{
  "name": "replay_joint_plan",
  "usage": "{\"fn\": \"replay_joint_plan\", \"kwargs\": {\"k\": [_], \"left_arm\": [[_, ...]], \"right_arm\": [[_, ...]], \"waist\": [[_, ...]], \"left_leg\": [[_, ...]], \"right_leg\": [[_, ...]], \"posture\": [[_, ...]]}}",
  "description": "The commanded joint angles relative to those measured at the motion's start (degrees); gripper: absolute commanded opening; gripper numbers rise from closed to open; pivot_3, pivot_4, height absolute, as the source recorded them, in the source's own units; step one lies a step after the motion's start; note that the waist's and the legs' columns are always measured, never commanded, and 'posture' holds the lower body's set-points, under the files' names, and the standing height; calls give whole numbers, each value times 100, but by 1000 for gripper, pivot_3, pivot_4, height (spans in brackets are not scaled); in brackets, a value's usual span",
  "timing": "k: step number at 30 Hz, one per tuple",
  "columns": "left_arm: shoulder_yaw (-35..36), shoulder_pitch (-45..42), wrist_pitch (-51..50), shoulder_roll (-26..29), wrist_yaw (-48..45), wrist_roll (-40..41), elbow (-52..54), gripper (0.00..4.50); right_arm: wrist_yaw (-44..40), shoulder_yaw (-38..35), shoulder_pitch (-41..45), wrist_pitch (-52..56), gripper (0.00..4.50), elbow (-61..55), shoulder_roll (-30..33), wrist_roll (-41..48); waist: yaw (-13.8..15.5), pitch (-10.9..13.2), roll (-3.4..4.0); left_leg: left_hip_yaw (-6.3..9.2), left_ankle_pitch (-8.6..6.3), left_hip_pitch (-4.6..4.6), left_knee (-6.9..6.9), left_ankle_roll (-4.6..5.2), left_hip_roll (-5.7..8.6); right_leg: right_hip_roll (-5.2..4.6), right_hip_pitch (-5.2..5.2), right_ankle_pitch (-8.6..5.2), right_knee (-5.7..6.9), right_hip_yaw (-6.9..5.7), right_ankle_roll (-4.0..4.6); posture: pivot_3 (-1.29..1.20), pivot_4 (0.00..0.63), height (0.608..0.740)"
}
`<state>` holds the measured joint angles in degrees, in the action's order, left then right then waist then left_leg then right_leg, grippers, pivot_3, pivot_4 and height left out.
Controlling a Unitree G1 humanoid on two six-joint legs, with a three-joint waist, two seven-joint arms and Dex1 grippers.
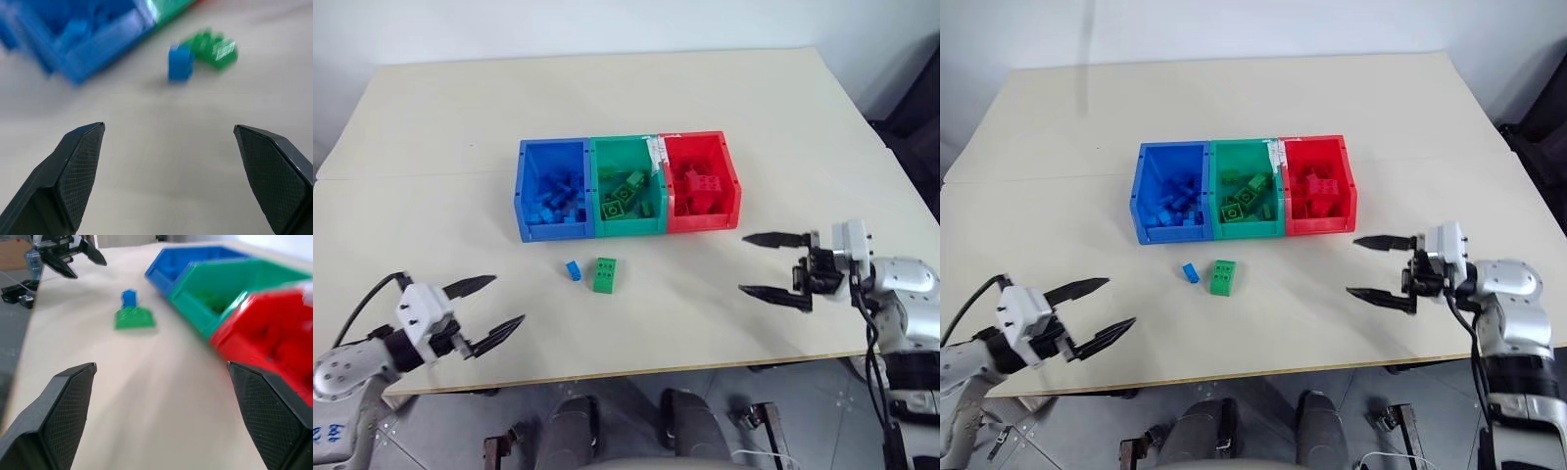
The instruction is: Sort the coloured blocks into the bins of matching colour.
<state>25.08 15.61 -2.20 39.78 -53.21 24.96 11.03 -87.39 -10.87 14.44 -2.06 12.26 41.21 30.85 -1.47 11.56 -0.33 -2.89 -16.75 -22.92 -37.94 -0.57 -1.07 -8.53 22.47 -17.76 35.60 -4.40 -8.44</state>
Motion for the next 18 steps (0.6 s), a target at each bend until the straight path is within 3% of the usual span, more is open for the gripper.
{"fn": "replay_joint_plan", "kwargs": {"k": [1, 5, 8, 18], "left_arm": [[512, 247, 53, 207, -258, 195, -150, 4500], [476, 300, 43, 228, -342, 178, -65, 4500], [74, -57, -167, 150, -167, 198, 337, 4500], [-2366, -2131, -2214, 20, 937, -550, 1562, 4500]], "right_arm": [[-45, -253, -252, -308, 4466, -171, 7, 102], [158, -182, -138, -457, 4466, 23, -101, 7], [281, -126, 43, -546, 4466, 173, -206, -47], [386, -55, 96, -623, 4466, 214, -277, -135]], "waist": [[-6, 0, -1], [-8, 1, -1], [23, 1, -1], [146, 0, -2]], "left_leg": [[-1, -1, 0, -4, 2, 0], [-30, -18, 27, -7, 23, -10], [-39, -31, 57, -7, 20, -51], [-56, -26, 62, -10, 0, -40]], "right_leg": [[-1, 0, 0, 2, 0, 0], [-6, -10, 12, 3, 2, 8], [1, -31, 18, 2, -1, 19], [13, -33, 24, 3, 1, 25]], "posture": [[0, 150, 740], [0, 150, 740], [0, 150, 740], [0, 150, 740]]}}
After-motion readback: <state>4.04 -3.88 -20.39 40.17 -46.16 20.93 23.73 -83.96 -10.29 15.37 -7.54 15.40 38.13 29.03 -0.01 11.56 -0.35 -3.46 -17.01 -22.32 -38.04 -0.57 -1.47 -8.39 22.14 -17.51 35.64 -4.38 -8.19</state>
